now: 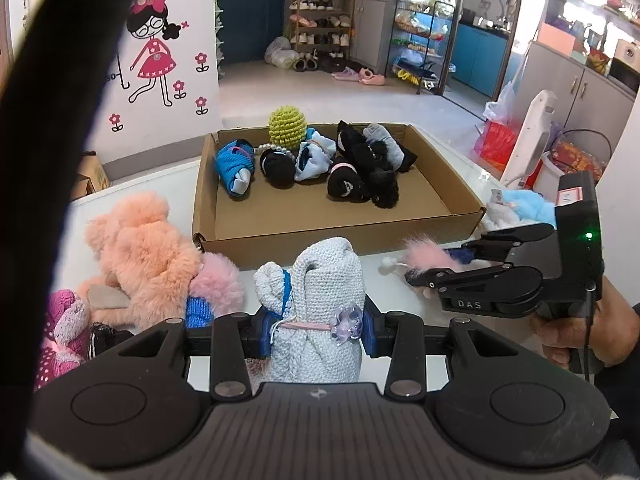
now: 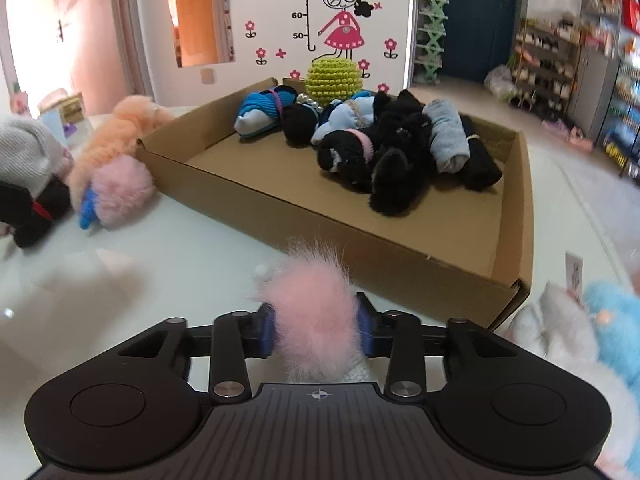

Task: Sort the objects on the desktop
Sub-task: 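Carry the white knit sock and pink pompom up over the cardboard box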

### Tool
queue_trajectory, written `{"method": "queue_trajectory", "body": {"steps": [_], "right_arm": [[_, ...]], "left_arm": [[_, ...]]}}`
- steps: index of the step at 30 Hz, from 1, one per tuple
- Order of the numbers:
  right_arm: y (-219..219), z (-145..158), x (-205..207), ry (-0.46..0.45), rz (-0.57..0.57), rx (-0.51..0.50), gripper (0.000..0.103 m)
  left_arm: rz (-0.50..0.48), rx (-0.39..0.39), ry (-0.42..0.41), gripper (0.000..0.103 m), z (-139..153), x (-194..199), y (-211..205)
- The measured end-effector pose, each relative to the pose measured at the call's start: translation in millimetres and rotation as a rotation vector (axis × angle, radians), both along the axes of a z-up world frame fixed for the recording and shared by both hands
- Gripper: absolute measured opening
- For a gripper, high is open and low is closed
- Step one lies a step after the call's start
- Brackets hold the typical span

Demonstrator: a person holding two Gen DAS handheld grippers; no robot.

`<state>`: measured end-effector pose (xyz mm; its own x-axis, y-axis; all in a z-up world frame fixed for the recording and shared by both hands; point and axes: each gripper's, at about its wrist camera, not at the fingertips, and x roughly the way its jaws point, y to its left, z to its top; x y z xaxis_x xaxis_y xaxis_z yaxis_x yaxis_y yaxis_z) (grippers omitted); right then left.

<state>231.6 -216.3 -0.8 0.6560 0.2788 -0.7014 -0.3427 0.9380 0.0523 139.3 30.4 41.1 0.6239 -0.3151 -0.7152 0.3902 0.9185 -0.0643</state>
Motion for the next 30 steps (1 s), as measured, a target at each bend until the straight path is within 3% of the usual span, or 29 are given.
{"method": "queue_trajectory", "body": {"steps": [10, 21, 30], "right_arm": [[-13, 25, -27, -0.008, -0.032, 0.125, 0.039], [-32, 126, -44, -0.193, -0.051, 0.155, 0.039], [-36, 175, -1, -0.269, -0.078, 0.110, 0.039]], "left_arm": [[-0.001, -0.002, -0.007, 0.037, 3, -7, 3], [0.016, -0.006, -0.082, 0.038, 45, 8, -4], [0.027, 0.031, -0.130, 0.038, 63, 61, -31]]}}
